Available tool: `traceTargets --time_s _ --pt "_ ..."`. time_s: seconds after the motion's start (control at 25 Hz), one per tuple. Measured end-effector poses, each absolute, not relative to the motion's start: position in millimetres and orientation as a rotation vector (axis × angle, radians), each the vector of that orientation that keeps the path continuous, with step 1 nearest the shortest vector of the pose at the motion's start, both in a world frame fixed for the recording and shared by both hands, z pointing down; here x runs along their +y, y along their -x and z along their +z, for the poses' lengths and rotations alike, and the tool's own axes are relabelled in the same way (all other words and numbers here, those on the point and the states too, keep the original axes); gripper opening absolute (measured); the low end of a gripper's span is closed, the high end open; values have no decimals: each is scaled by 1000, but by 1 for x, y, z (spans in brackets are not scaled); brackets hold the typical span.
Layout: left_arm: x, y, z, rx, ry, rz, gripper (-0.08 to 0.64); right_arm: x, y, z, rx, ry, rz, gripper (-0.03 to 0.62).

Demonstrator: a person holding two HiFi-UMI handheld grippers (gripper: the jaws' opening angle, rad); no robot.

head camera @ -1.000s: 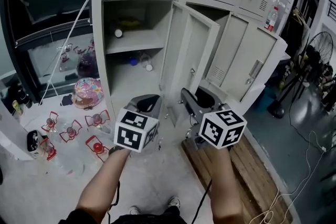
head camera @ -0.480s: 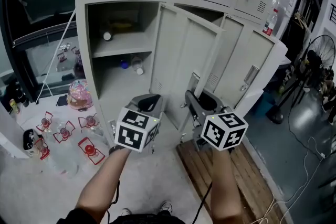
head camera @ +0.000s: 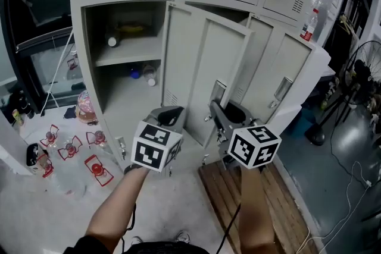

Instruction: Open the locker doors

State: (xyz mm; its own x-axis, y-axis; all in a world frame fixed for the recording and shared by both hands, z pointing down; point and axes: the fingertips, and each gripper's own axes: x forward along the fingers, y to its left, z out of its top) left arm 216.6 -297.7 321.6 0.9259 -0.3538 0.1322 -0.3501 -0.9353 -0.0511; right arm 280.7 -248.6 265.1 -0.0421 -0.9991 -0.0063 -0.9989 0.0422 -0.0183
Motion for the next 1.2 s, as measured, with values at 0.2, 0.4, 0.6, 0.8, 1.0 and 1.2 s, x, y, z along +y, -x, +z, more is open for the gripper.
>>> traceTargets --time_s 0.2,0.4,0.6,0.8,1.0,1.2 --pt "-298 -229 325 609 3049 -232 0 -250 -289 264 2311 2107 -2 94" --pt "-299 -233 327 668 3043 -239 0 -251 -290 264 2352 2064 10 95" --pt "-294 -228 325 723 3044 -226 0 -251 -287 264 2370 2056 18 97" --pt "-292 -214 326 789 3029 -236 0 -251 -284 265 2377 2074 30 120" --pt "-290 -200 324 834 3016 -231 0 -249 -280 265 2386 2071 26 141" --pt "-286 -186 321 815 3017 -237 0 -244 -277 266 2357 2115 18 144"
